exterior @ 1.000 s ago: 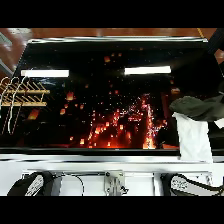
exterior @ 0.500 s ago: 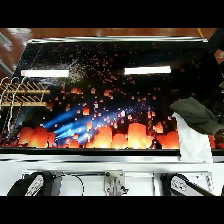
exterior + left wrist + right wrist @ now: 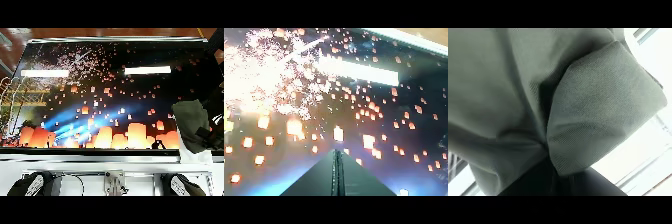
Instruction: Fold the shirts.
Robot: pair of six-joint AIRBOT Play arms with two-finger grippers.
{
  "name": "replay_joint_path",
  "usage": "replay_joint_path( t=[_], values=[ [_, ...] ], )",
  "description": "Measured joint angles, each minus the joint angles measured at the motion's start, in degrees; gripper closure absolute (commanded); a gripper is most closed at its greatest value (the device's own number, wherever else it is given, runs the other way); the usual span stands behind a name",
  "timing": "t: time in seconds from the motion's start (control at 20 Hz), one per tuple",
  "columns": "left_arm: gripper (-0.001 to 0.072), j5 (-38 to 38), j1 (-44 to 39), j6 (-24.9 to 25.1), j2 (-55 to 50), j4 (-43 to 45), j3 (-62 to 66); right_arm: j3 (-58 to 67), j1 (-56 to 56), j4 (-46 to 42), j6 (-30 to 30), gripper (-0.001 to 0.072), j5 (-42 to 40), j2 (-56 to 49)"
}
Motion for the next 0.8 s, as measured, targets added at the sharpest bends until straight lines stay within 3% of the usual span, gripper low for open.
replay_joint_path(
  t=[0.05, 0.1, 0.35, 0.55, 0.65, 0.8],
  values=[
    [0.0674, 0.0, 0.0, 0.0, 0.0, 0.0, 0.0, -1.7, 0.0, -0.5, 0.9, 0.0282, -1.1, 0.3],
    [0.0674, 0.0, 0.0, 0.0, 0.0, 0.0, 0.0, -2.9, 0.0, -1.0, 1.5, 0.0237, -2.0, 0.4],
    [0.0675, 0.0, 0.0, 0.0, -0.5, -0.2, 0.0, -1.6, 0.0, -5.5, 1.2, 0.0238, -2.4, 0.8],
    [0.0675, 0.0, -0.4, 0.7, -1.7, -0.8, 0.0, 10.7, 0.0, -6.1, -0.5, 0.0239, 1.1, 0.8],
    [0.0676, 0.0, -1.5, 2.1, -2.5, -0.9, 0.0, 18.7, 0.0, -4.0, -2.9, 0.0239, 1.6, 0.8],
    [0.0678, -0.1, -5.6, 4.0, -4.8, -0.5, 0.0, 28.8, 1.8, 6.1, -9.0, 0.024, -3.1, 0.8]
  ],
)
